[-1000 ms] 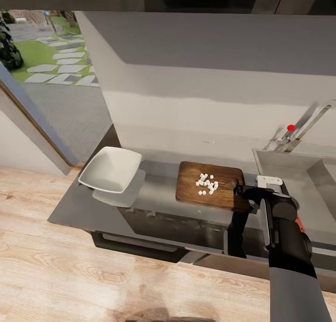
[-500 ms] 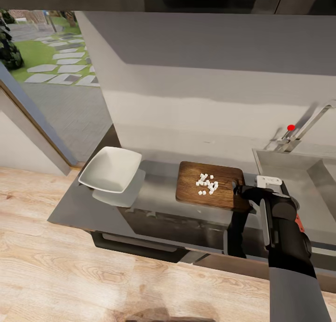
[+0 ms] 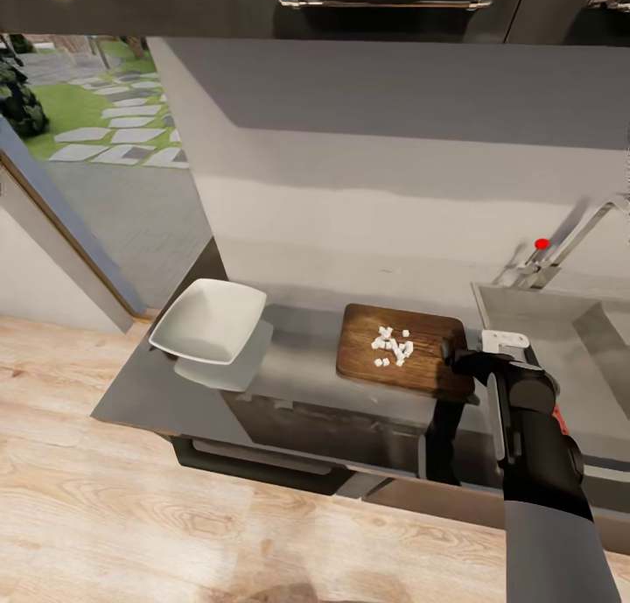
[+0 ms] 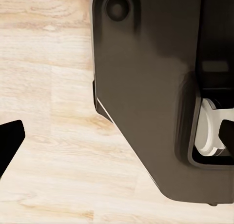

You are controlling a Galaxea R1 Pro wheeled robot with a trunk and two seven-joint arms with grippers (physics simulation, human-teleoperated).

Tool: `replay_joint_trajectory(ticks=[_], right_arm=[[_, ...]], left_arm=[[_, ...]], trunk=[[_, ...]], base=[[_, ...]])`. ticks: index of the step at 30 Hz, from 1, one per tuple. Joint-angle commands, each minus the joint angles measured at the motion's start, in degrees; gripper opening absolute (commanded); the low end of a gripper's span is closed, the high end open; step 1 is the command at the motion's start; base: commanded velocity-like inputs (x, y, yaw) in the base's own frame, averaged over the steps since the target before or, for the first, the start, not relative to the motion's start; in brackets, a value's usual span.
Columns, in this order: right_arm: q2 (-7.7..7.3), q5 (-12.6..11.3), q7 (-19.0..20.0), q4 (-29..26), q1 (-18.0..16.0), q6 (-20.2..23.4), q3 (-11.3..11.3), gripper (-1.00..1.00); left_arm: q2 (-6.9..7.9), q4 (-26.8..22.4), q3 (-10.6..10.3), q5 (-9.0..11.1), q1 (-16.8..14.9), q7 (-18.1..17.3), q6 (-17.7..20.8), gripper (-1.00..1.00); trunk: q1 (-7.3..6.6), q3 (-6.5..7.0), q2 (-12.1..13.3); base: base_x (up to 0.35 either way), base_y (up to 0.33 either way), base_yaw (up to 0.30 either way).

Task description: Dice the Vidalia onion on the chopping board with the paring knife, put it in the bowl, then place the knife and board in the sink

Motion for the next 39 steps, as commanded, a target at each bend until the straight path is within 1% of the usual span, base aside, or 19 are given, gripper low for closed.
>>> replay_joint_trajectory(ticks=[1,30,31,36,39], right_arm=[[0.05,0.5,0.6,-0.1,-0.1,0.2,-0.1,-1.00],[0.24,0.5,0.5,-0.3,-0.1,0.4,-0.1,-1.00],[0.24,0.5,0.5,-0.3,-0.1,0.4,-0.1,-1.00],[0.24,0.5,0.5,-0.3,-0.1,0.4,-0.1,-1.00],[0.24,0.5,0.5,-0.3,-0.1,0.4,-0.1,-1.00]], left_arm=[[-0.07,-0.1,0.3,-0.6,0.0,0.0,-0.1,1.00],[-0.07,0.5,0.3,-0.6,0.0,0.0,-0.2,1.00],[-0.07,0.4,0.3,-0.6,0.0,0.0,-0.8,1.00],[-0.05,1.7,0.3,-0.5,0.0,-0.1,-8.2,1.00],[-0.07,2.3,0.3,-0.5,0.0,-0.1,-9.3,1.00]], trunk=[[0.04,0.01,-0.1],[0.04,2.64,-0.1],[0.04,2.73,-0.1],[0.04,3.18,-0.1],[0.04,3.45,-0.1]], base=[[0.000,0.000,0.000],[0.000,0.000,0.000],[0.000,0.000,0.000],[0.000,0.000,0.000],[0.000,0.000,0.000]])
